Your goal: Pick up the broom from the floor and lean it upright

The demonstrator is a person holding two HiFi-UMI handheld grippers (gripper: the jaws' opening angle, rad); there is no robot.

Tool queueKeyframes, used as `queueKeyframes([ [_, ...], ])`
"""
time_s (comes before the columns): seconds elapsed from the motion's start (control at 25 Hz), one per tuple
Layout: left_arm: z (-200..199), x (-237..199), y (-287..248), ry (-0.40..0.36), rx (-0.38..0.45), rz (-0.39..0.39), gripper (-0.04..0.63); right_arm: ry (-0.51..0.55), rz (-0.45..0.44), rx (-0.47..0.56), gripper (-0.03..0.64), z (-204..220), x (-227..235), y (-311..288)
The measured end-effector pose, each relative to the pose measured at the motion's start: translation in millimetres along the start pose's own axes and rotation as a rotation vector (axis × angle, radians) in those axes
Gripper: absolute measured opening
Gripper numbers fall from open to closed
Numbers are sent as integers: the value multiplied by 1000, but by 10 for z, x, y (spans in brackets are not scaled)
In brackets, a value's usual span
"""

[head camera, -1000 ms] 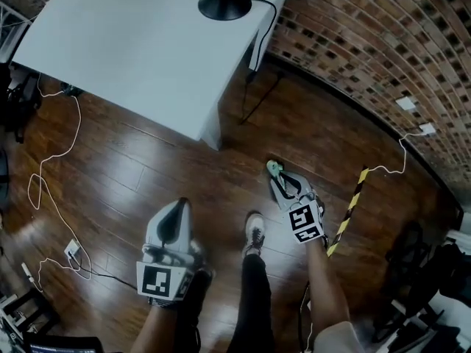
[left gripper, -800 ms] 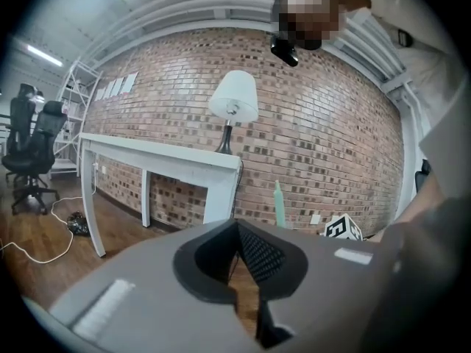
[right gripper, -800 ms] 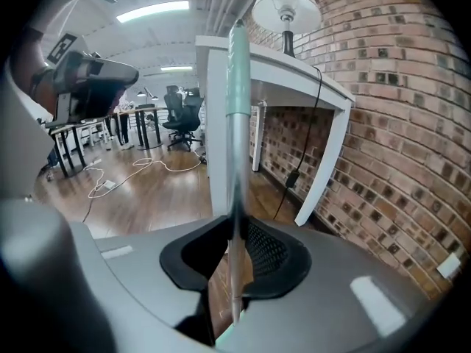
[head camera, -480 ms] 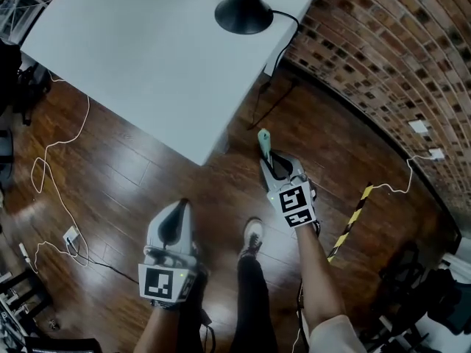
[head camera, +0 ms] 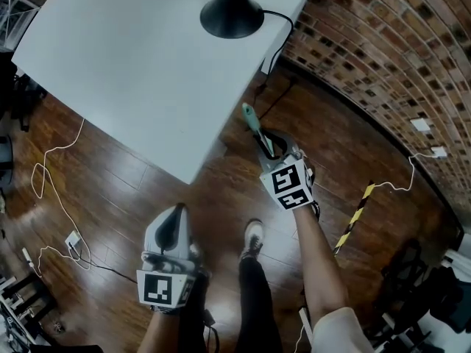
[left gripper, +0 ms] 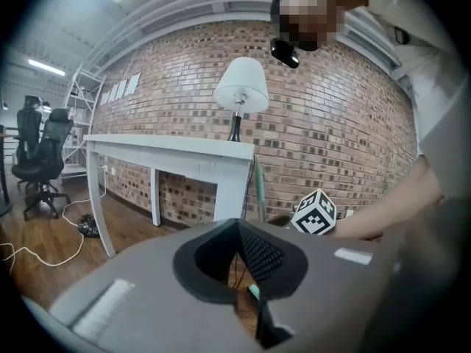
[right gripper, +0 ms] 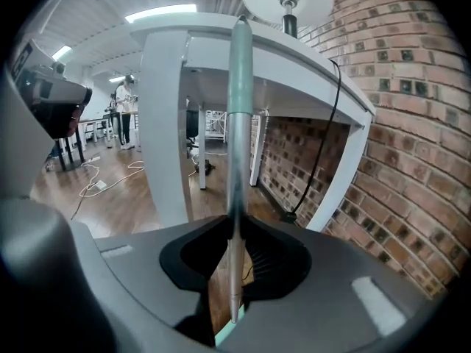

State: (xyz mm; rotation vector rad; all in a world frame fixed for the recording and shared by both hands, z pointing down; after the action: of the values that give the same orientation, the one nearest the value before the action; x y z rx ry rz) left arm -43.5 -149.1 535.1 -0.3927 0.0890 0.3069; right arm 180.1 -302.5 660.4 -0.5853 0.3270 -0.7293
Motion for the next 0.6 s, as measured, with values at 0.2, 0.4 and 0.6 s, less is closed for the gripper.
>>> queueKeyframes([
  [0.2,-10,-40,-56,-16,19,-1,0,-19,3,18,89,-60,107,-99],
  [0.4,54,-35,-96,-9,-16,-1,0,-32,14,28,89,-67,154,-148],
  [0.6,75,-9,-141,-7,-19,7,0,-77,41,21,89,-62,275,-204],
])
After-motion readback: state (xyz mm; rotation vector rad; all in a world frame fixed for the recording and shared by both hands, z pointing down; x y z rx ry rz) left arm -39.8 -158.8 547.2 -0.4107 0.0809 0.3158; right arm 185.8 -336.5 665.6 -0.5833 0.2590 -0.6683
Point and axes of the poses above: the fingertips, and each gripper's own axes: y backward along the fingers, x to its right, z out of its underside, the point moved 8 cm from there along y, backward along the fingers, and after that the axes turned 2 degrees about -z, right-handed, at the moved point
